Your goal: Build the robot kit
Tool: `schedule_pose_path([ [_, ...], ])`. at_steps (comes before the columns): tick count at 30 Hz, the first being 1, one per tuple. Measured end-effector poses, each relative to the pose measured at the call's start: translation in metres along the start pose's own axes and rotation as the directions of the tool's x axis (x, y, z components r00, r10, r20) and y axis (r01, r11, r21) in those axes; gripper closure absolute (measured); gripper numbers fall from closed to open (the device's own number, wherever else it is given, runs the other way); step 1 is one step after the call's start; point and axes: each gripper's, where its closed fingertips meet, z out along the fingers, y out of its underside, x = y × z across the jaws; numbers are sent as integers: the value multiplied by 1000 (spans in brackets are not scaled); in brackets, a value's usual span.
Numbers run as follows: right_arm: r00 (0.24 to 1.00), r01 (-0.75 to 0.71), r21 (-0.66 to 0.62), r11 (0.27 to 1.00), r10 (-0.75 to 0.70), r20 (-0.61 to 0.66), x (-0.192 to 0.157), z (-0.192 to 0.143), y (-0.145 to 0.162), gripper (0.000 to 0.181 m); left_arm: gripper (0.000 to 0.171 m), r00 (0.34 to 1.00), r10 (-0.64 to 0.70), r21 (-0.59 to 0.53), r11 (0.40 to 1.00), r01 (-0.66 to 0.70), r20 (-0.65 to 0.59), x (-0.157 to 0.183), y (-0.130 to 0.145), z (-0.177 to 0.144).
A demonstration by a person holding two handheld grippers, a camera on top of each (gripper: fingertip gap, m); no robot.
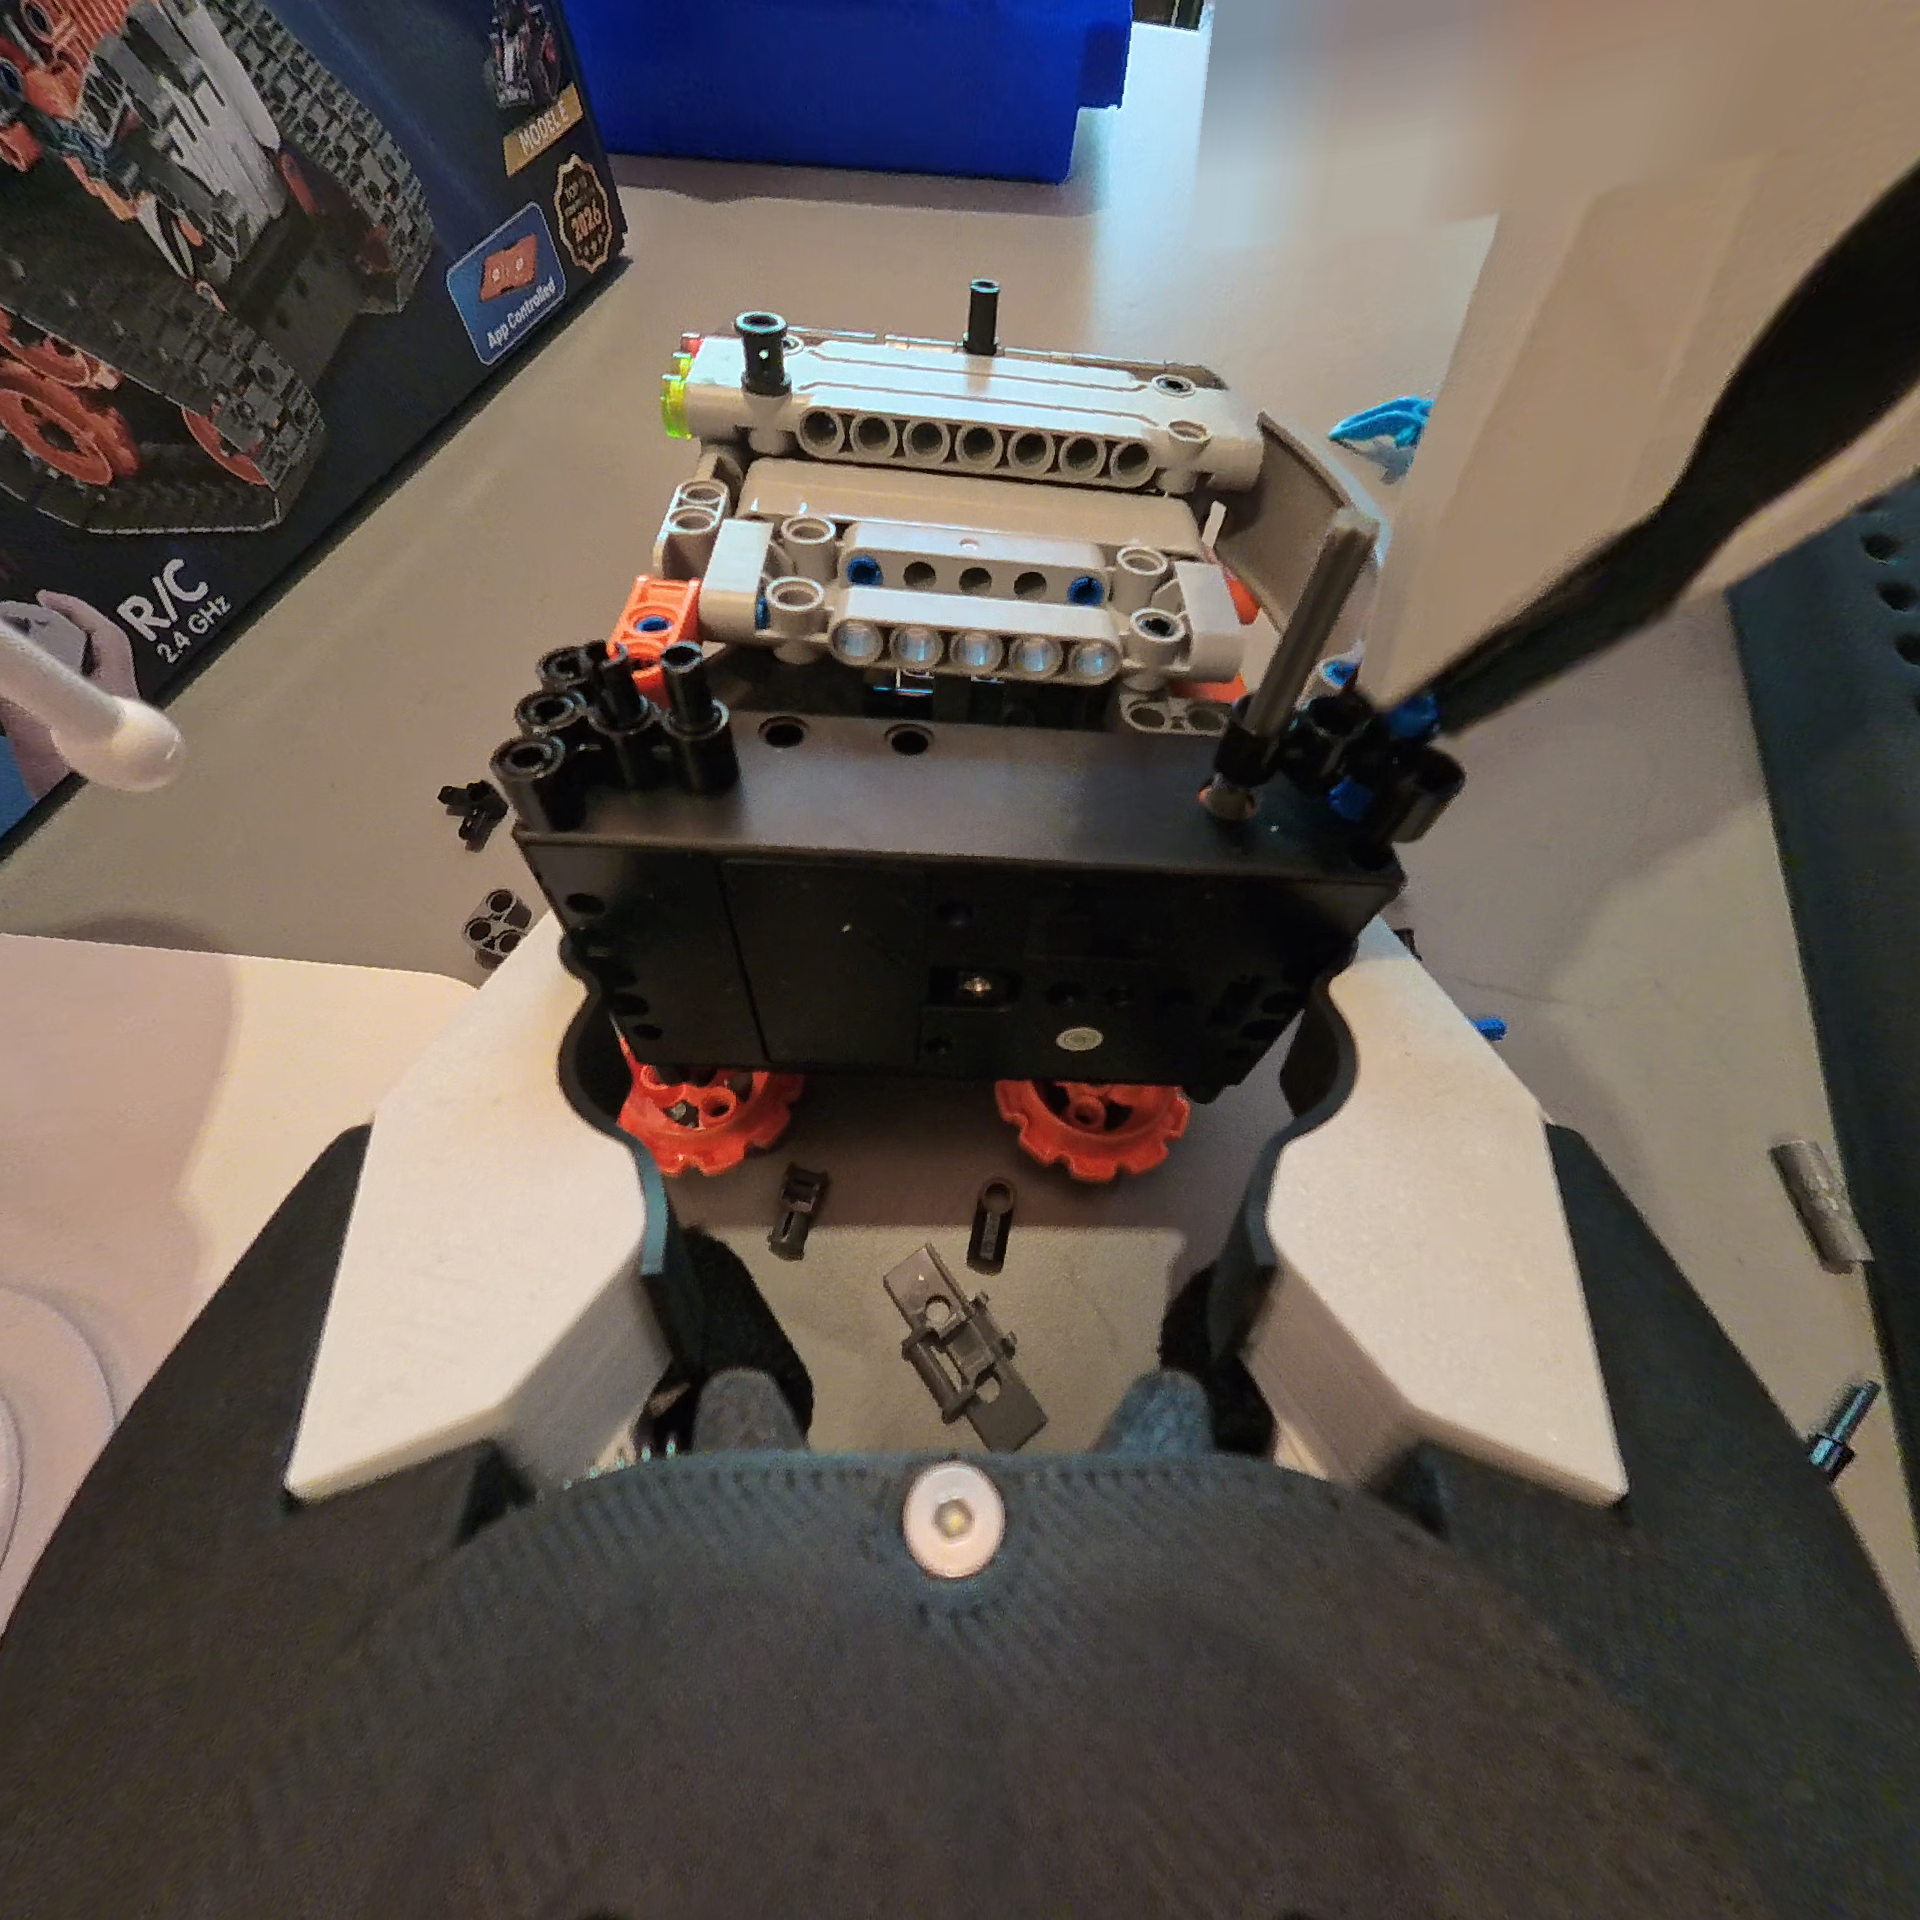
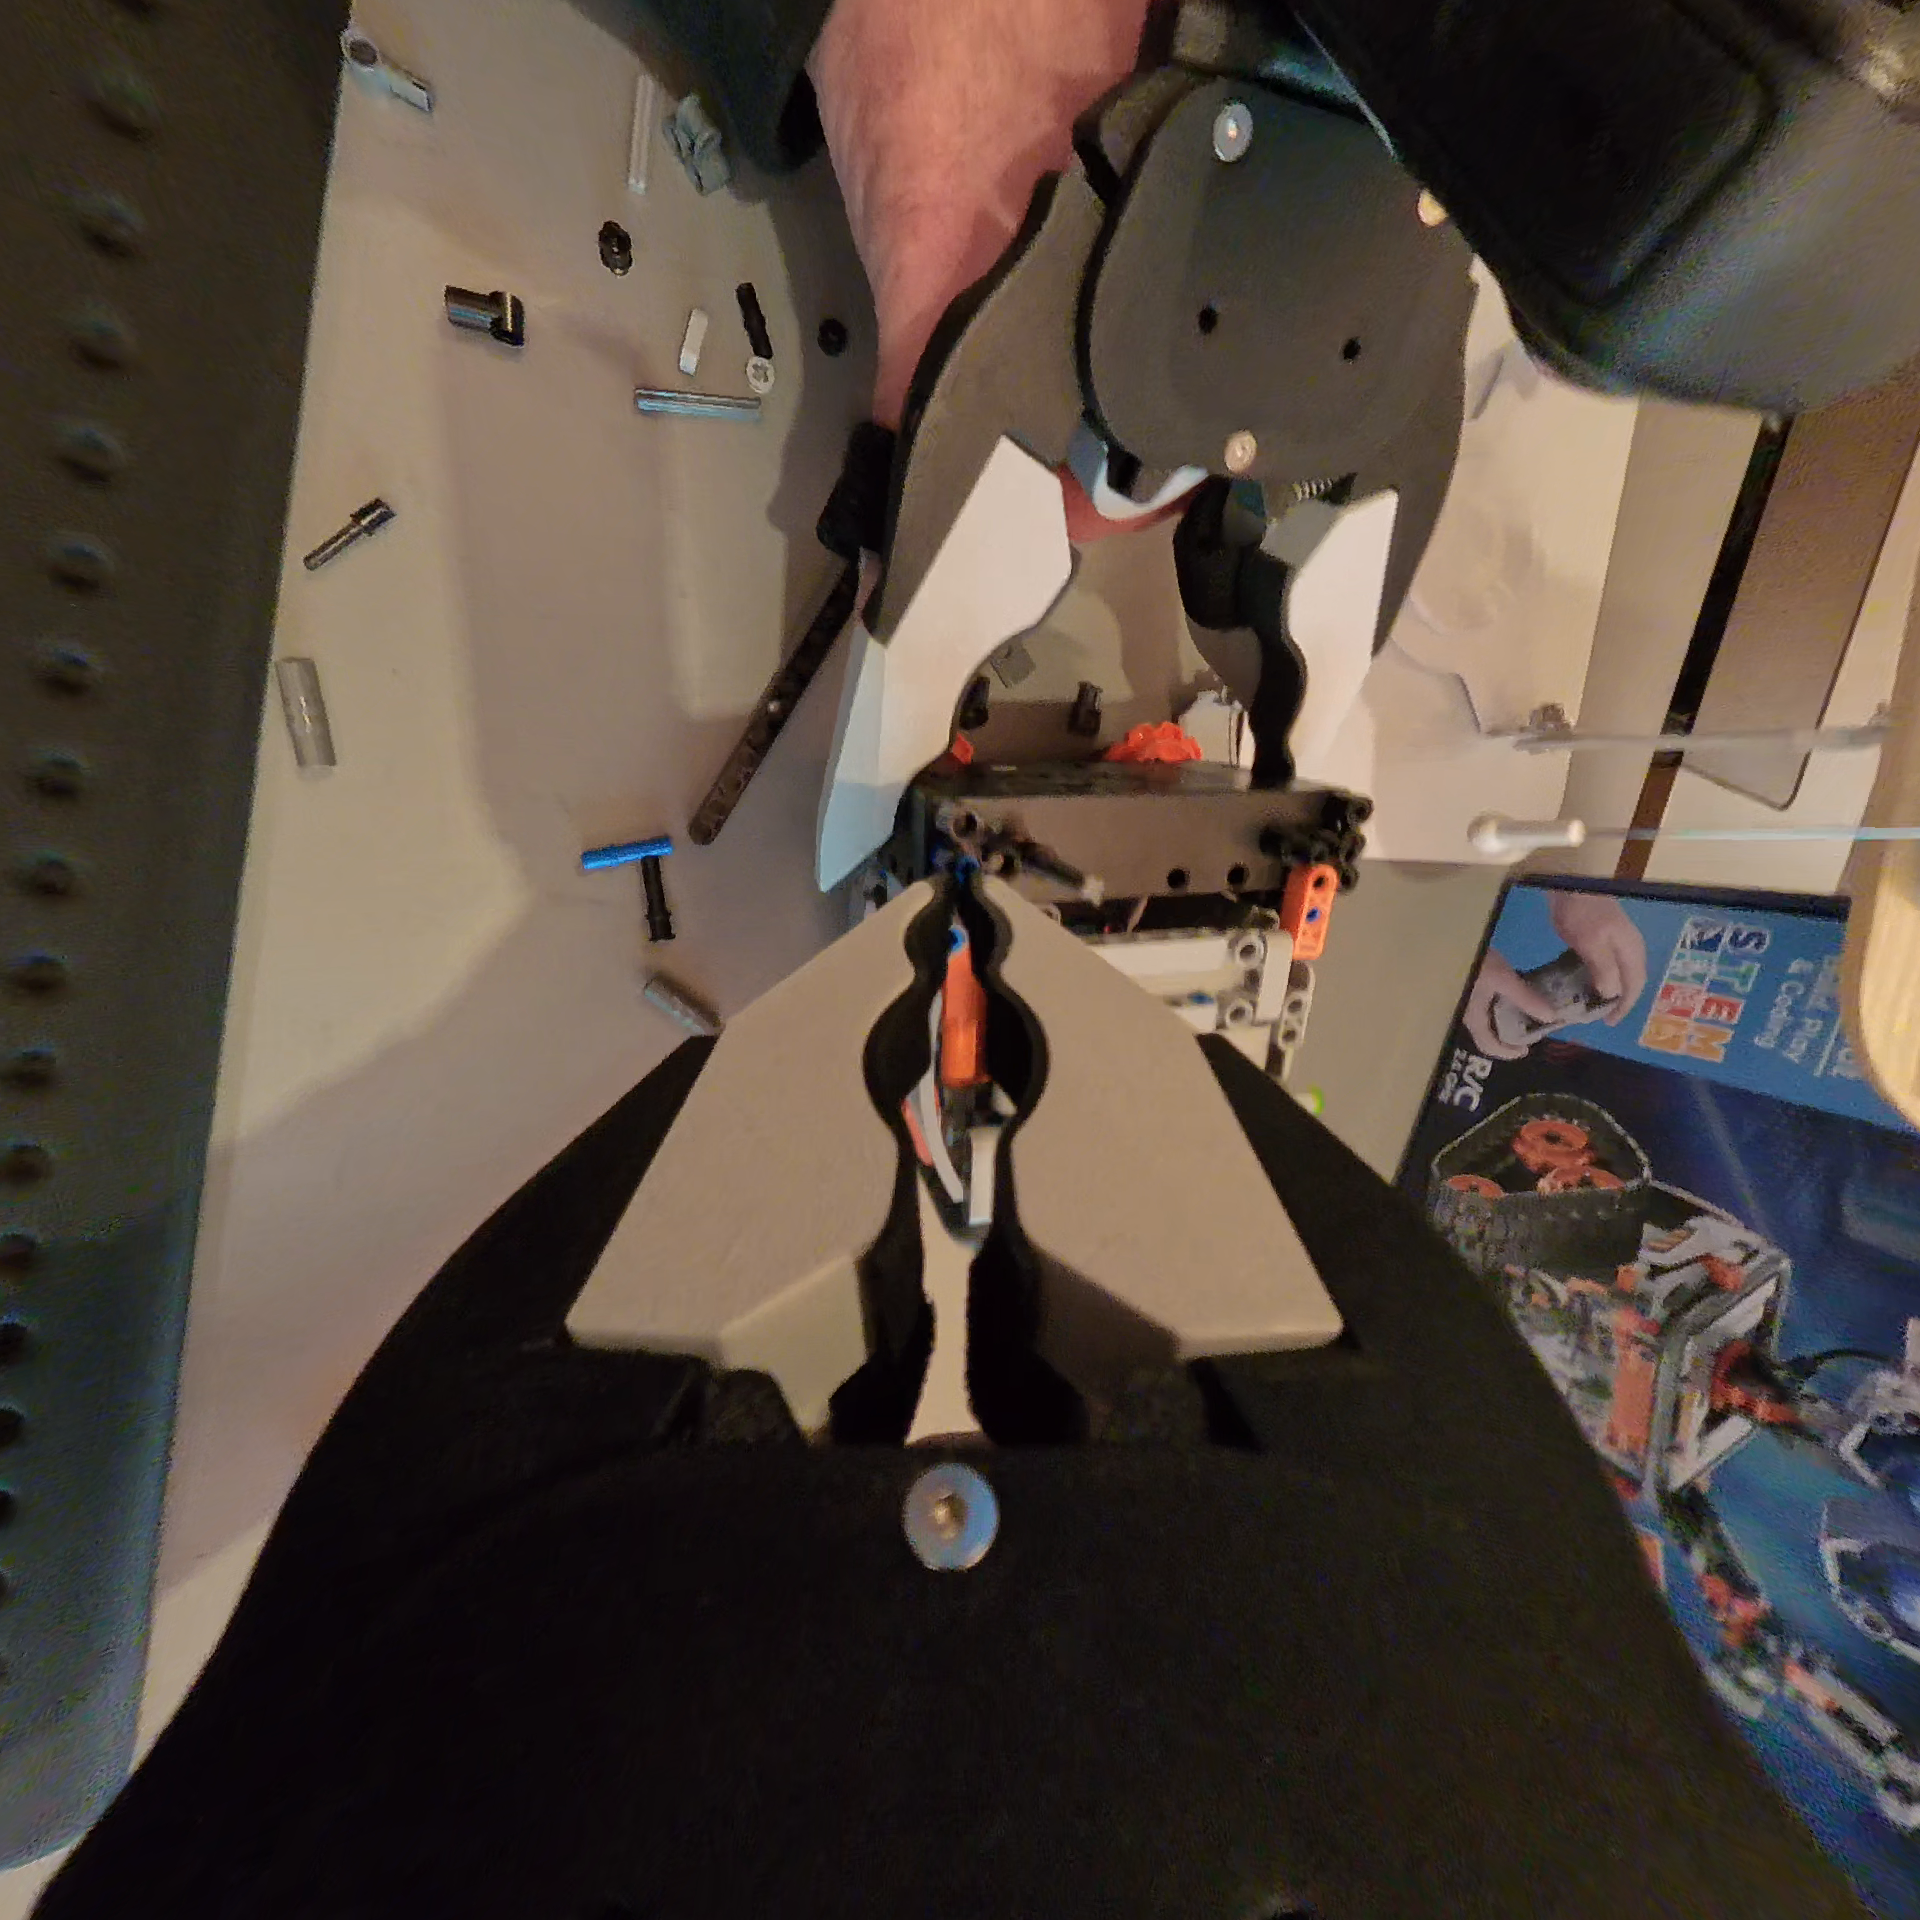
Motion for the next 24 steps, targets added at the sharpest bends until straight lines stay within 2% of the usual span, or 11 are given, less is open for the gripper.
schedule_pose_path([
  [3,999,-50,50,997,50,4,4,-9,-1,181,42,1000,1,-2,1000,-1,0,0,0,0],
  [5,999,-49,35,998,49,-4,7,-8,1,181,42,1000,0,1,1000,0,-1,0,0,0],
  [11,995,-61,57,996,57,78,0,0,-3,181,42,1000,0,2,1000,0,-2,0,0,0],
  [19,988,-49,13,999,46,145,-1,0,-3,181,43,1000,-1,7,1000,2,-4,0,0,0],
  [22,993,-17,-19,1000,19,120,0,0,-3,181,42,1000,1,8,1000,-1,-5,0,0,0],
  [24,993,-36,-7,999,37,110,0,-2,-3,171,42,1000,2,8,1000,-2,-5,0,0,0],
])
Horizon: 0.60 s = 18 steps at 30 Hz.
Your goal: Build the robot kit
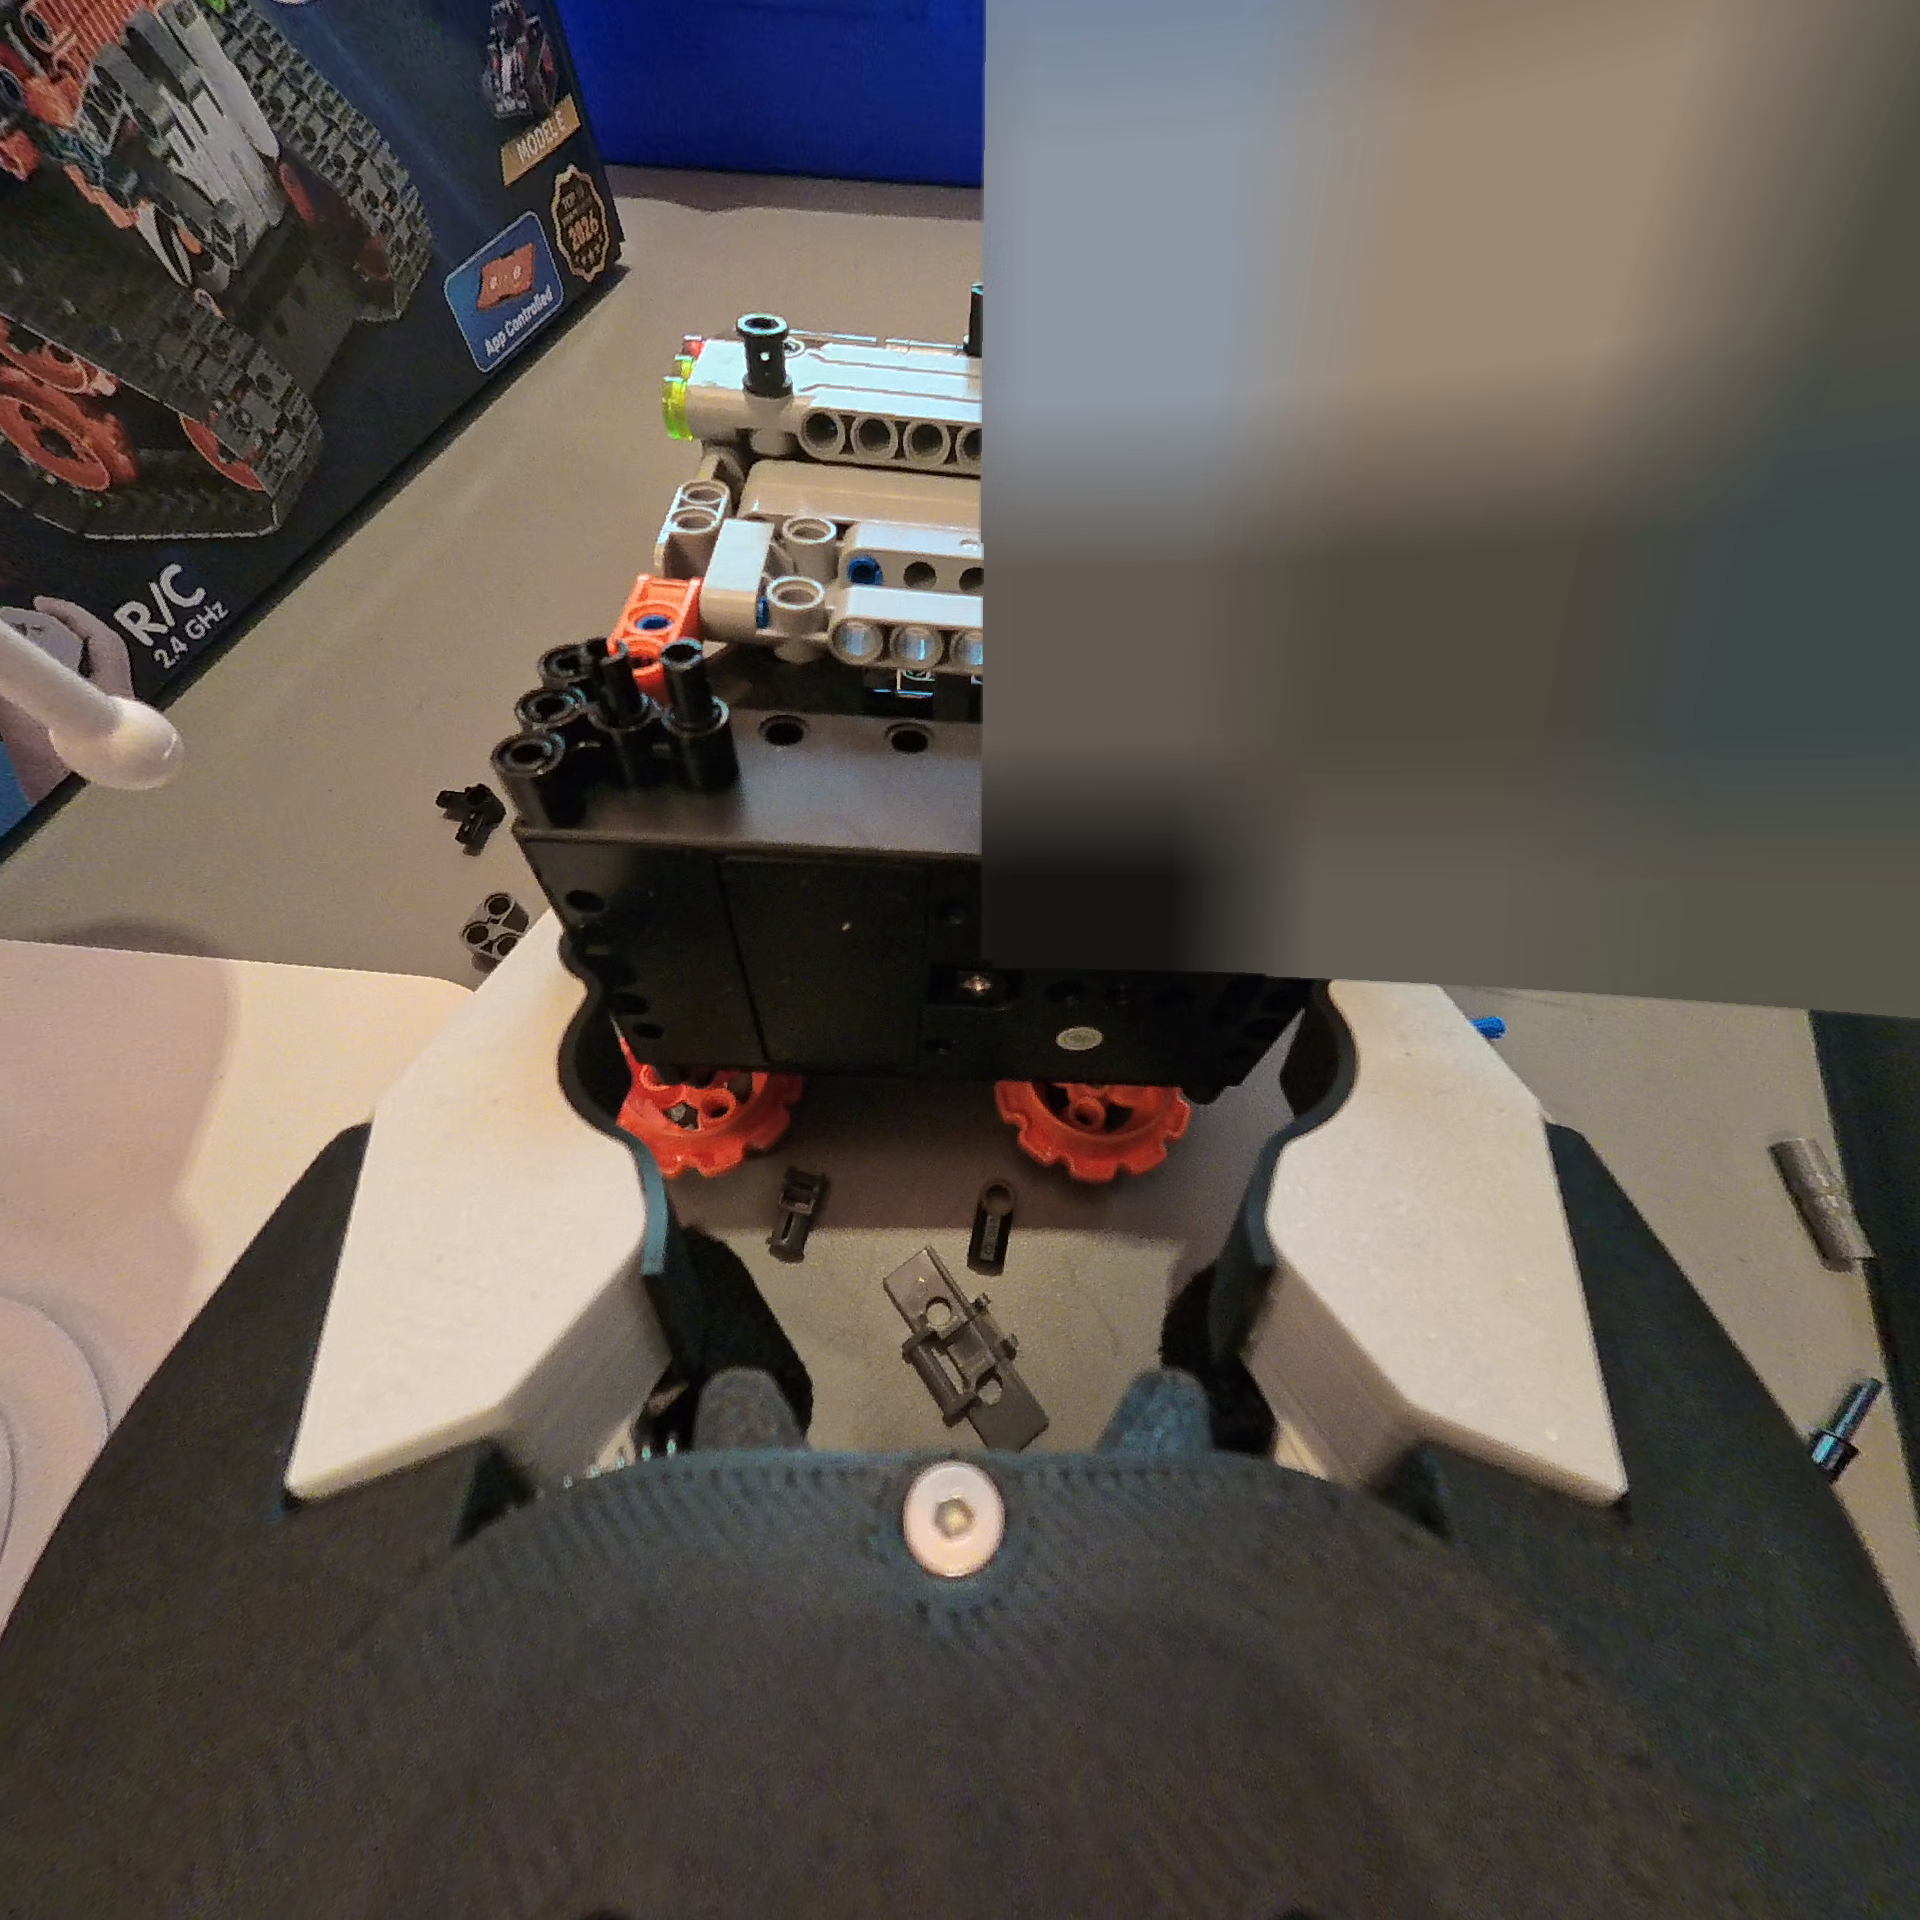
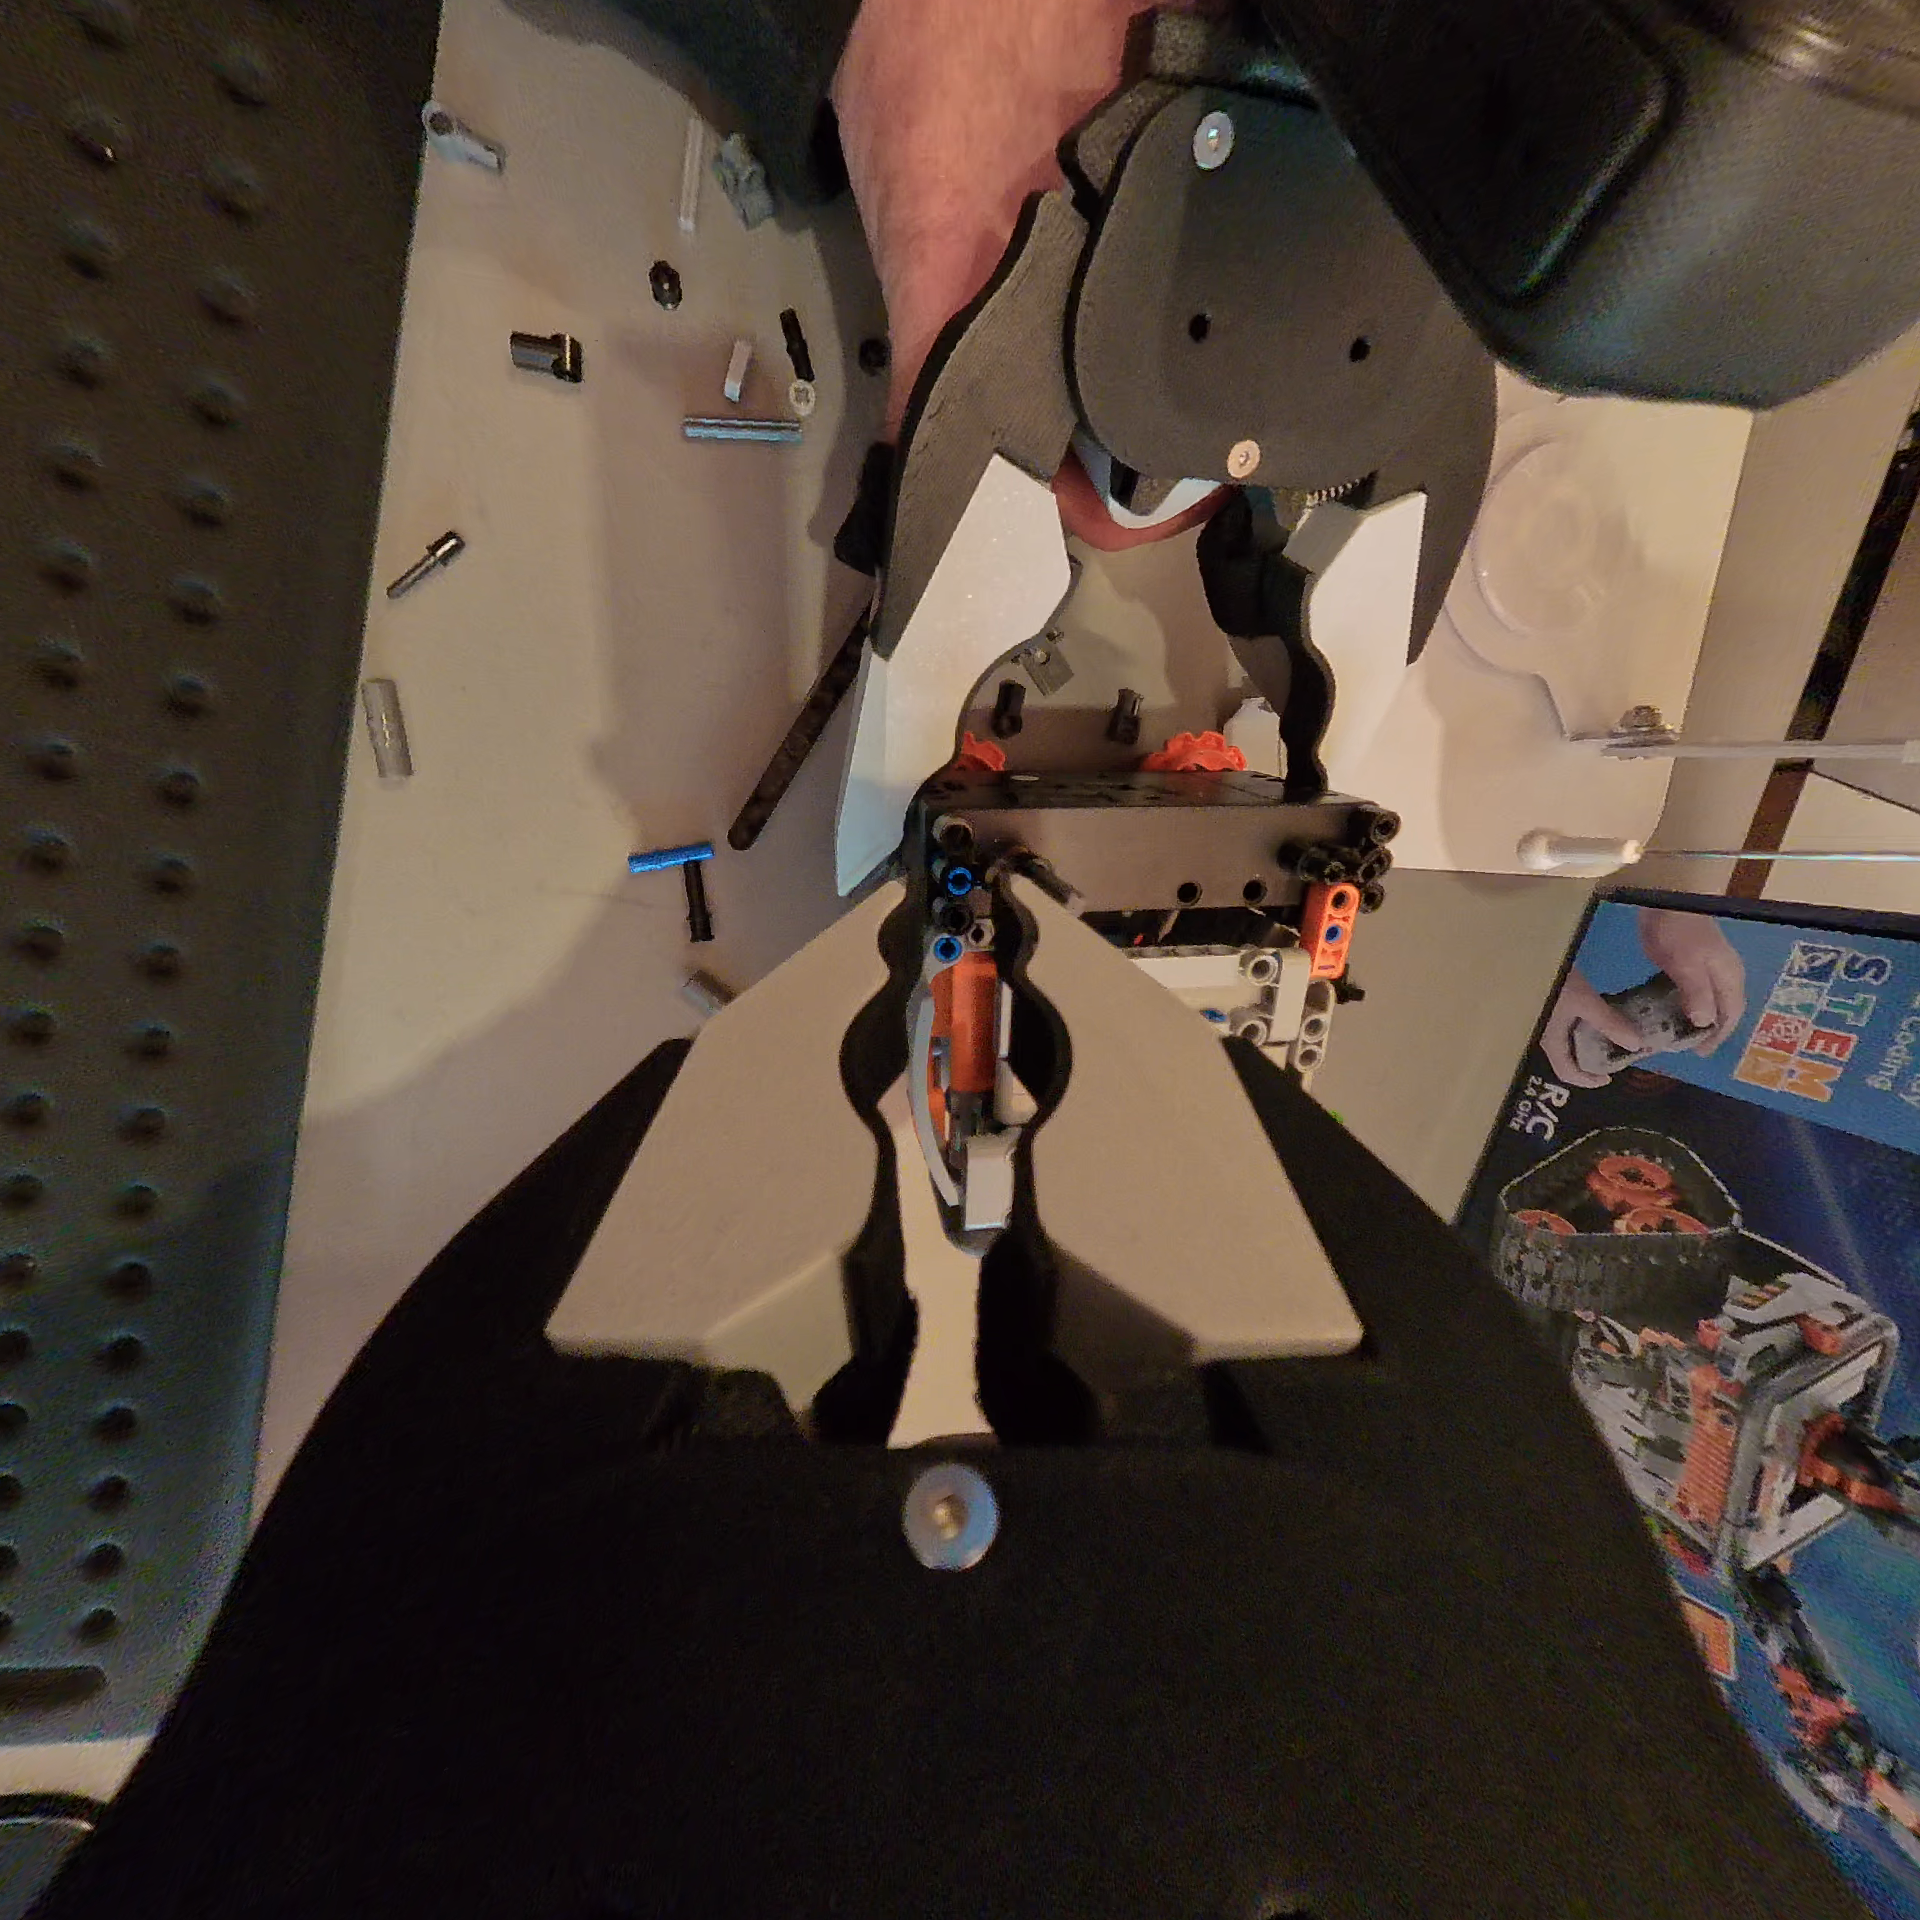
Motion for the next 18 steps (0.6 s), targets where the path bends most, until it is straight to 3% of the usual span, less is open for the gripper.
schedule_pose_path([
  [18,999,44,-31,999,-45,-28,0,4,3,179,43,1000,1,4,1000,-1,-2,0,0,0],
])
